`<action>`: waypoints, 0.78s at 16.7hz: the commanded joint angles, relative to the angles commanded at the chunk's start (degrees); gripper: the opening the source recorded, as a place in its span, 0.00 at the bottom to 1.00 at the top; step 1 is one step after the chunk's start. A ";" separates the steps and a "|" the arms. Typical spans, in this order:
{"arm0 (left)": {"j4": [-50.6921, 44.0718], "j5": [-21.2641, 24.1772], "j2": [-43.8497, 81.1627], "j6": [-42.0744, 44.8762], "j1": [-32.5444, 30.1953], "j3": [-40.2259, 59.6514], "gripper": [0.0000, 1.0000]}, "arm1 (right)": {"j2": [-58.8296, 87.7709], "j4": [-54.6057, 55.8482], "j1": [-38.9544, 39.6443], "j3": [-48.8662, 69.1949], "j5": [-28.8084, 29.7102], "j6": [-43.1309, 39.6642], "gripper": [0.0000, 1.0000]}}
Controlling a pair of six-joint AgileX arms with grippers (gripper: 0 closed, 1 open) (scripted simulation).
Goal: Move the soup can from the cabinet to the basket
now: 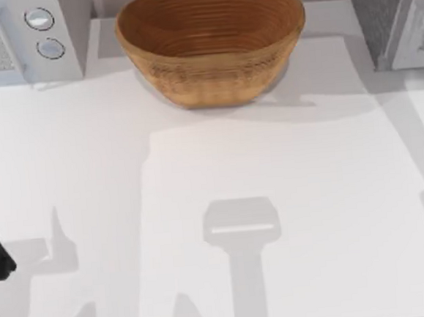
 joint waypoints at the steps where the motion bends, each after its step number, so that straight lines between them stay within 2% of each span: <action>1: 0.00 0.00 0.00 0.00 0.00 0.00 1.00 | 1.76 -0.40 -0.23 2.16 -0.20 -0.01 1.00; 5: 0.00 0.00 0.00 0.00 0.00 0.00 1.00 | 6.65 -1.49 -0.91 8.16 -0.80 -0.02 1.00; 9: 0.00 0.00 0.00 0.00 0.00 0.00 1.00 | 6.93 -1.55 -0.95 8.50 -0.85 -0.02 1.00; 13: 0.00 0.00 0.00 0.00 0.00 0.00 1.00 | 6.93 -1.55 -0.95 8.50 -0.85 -0.02 0.70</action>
